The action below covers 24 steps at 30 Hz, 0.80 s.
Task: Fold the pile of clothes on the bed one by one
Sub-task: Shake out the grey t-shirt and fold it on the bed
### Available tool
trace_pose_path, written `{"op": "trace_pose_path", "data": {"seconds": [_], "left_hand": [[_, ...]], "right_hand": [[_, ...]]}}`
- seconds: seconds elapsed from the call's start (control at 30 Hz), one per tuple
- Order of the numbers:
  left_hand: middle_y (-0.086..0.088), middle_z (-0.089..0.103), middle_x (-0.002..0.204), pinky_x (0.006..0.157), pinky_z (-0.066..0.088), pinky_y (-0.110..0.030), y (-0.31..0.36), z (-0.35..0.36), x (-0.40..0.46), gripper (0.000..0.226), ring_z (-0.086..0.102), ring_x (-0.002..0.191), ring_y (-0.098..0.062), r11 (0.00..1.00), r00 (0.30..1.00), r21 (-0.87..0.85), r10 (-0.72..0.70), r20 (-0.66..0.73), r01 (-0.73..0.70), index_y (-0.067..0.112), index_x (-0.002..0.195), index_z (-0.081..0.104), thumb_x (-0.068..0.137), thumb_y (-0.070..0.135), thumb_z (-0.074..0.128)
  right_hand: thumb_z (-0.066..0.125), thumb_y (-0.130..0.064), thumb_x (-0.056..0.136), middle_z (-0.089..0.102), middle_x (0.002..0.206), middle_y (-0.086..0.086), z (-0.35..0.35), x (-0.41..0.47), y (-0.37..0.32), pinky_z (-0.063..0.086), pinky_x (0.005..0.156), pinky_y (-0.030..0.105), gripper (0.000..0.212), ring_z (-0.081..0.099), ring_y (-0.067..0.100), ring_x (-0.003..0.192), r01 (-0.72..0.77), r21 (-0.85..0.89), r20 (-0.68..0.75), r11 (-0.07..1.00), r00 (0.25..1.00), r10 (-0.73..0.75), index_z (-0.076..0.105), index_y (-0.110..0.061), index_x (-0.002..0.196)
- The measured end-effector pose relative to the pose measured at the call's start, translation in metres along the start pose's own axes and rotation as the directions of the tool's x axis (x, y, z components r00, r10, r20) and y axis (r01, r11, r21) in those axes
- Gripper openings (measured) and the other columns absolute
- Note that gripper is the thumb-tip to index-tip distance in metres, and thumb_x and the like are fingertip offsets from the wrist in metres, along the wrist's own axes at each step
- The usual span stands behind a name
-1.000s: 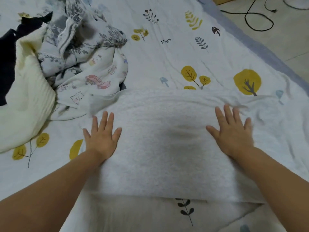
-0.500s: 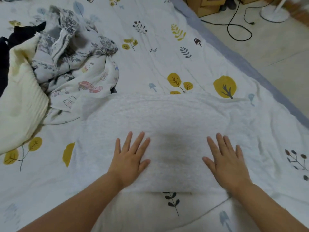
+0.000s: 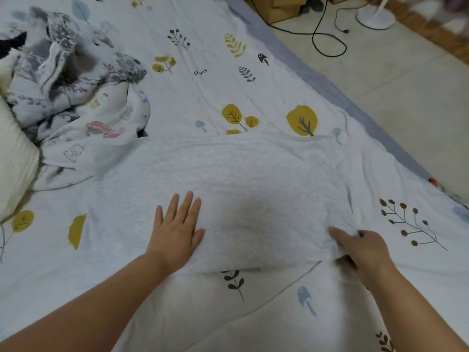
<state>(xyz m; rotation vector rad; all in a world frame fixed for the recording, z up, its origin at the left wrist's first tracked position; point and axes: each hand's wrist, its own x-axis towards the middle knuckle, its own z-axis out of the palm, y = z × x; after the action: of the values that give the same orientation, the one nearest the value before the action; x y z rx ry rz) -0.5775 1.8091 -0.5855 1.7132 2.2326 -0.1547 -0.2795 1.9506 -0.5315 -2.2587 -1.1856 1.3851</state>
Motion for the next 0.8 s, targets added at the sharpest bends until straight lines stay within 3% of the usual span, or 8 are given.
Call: {"op": "trace_pose_path", "data": {"seconds": [0.13, 0.23, 0.33, 0.4, 0.5, 0.6, 0.73, 0.8], "left_hand": [[0.000, -0.010, 0.157, 0.114, -0.003, -0.048, 0.006, -0.010, 0.001, 0.078, -0.018, 0.142, -0.023, 0.996, 0.997, -0.074, -0.051, 0.058, 0.055, 0.018, 0.150, -0.001, 0.084, 0.060, 0.002], [-0.009, 0.031, 0.148, 0.113, 0.016, -0.055, 0.012, -0.026, 0.010, 0.051, 0.019, 0.139, -0.038, 0.919, 0.990, -0.371, -0.140, 0.004, 0.131, 0.006, 0.136, 0.037, 0.095, 0.036, 0.032], [-0.001, 0.041, 0.144, 0.113, 0.022, -0.031, 0.018, -0.061, 0.016, 0.038, 0.034, 0.133, -0.015, 0.533, 0.962, -0.823, -0.267, 0.059, 0.198, 0.014, 0.134, 0.048, 0.098, 0.024, 0.042], [0.008, 0.045, 0.139, 0.105, 0.030, -0.025, 0.015, -0.085, 0.018, 0.034, 0.042, 0.123, -0.005, 0.254, 0.961, -0.942, -0.225, 0.161, 0.218, 0.023, 0.131, 0.051, 0.098, 0.029, 0.043], [0.002, 0.059, 0.125, 0.089, 0.046, -0.034, -0.001, -0.111, 0.021, 0.036, 0.059, 0.104, -0.014, -0.170, 0.954, -0.946, -0.076, 0.291, 0.275, 0.025, 0.122, 0.054, 0.096, 0.043, 0.038], [-0.013, 0.065, 0.112, 0.079, 0.055, -0.037, -0.036, -0.121, 0.016, 0.054, 0.066, 0.091, -0.025, -0.497, 0.952, -0.828, -0.013, 0.307, 0.260, 0.015, 0.123, 0.052, 0.093, 0.054, 0.030], [-0.015, 0.068, 0.105, 0.080, 0.055, -0.035, -0.089, -0.104, -0.002, 0.060, 0.067, 0.087, -0.024, -0.574, 0.924, -0.780, -0.102, 0.368, 0.248, 0.010, 0.118, 0.054, 0.092, 0.057, 0.030], [-0.008, 0.065, 0.095, 0.067, 0.050, -0.028, -0.108, -0.086, -0.012, 0.050, 0.059, 0.074, -0.017, -0.413, 0.855, -0.848, -0.249, 0.455, 0.331, 0.011, 0.111, 0.056, 0.094, 0.053, 0.034]], "right_hand": [[0.070, -0.004, 0.079, 0.059, 0.072, 0.012, 0.009, -0.006, -0.010, 0.044, 0.054, 0.026, 0.011, 0.053, 0.024, 0.061, -0.120, 0.264, 0.148, 0.957, 0.985, 0.083, 0.061, -0.002, 0.085], [0.061, 0.002, 0.079, 0.063, 0.077, 0.010, 0.022, -0.027, -0.025, 0.046, 0.065, 0.031, 0.008, 0.057, 0.023, 0.069, 0.161, 0.251, 0.048, 0.954, 0.983, -0.179, 0.064, -0.004, 0.083], [0.058, 0.002, 0.078, 0.059, 0.068, -0.002, 0.046, -0.066, -0.053, 0.043, 0.054, 0.023, 0.011, 0.054, 0.009, 0.062, 0.457, 0.190, 0.053, 0.869, 0.879, -0.474, 0.061, -0.008, 0.075], [0.058, 0.000, 0.075, 0.053, 0.056, -0.013, 0.069, -0.097, -0.074, 0.036, 0.047, 0.011, 0.024, 0.047, 0.000, 0.050, 0.617, 0.135, 0.111, 0.775, 0.768, -0.631, 0.053, -0.021, 0.065], [0.060, -0.004, 0.071, 0.051, 0.071, -0.012, 0.114, -0.136, -0.092, 0.035, 0.058, 0.018, 0.026, 0.047, 0.005, 0.064, 0.832, -0.036, 0.258, 0.554, 0.544, -0.799, 0.045, -0.024, 0.072], [0.062, -0.007, 0.057, 0.059, 0.085, -0.003, 0.163, -0.165, -0.093, 0.037, 0.064, 0.020, 0.030, 0.050, 0.014, 0.080, 0.945, -0.172, 0.352, 0.278, 0.323, -0.878, 0.060, -0.018, 0.085], [0.075, -0.016, 0.053, 0.062, 0.103, 0.007, 0.217, -0.180, -0.069, 0.052, 0.081, 0.033, 0.041, 0.056, 0.027, 0.100, 0.983, -0.174, 0.664, 0.054, 0.158, -0.731, 0.065, -0.013, 0.092], [0.067, -0.029, 0.077, 0.037, 0.143, 0.011, 0.231, -0.182, -0.058, 0.034, 0.107, 0.044, 0.052, 0.030, 0.029, 0.133, 0.982, -0.189, 0.825, 0.005, 0.162, -0.541, 0.053, -0.013, 0.124]]}}
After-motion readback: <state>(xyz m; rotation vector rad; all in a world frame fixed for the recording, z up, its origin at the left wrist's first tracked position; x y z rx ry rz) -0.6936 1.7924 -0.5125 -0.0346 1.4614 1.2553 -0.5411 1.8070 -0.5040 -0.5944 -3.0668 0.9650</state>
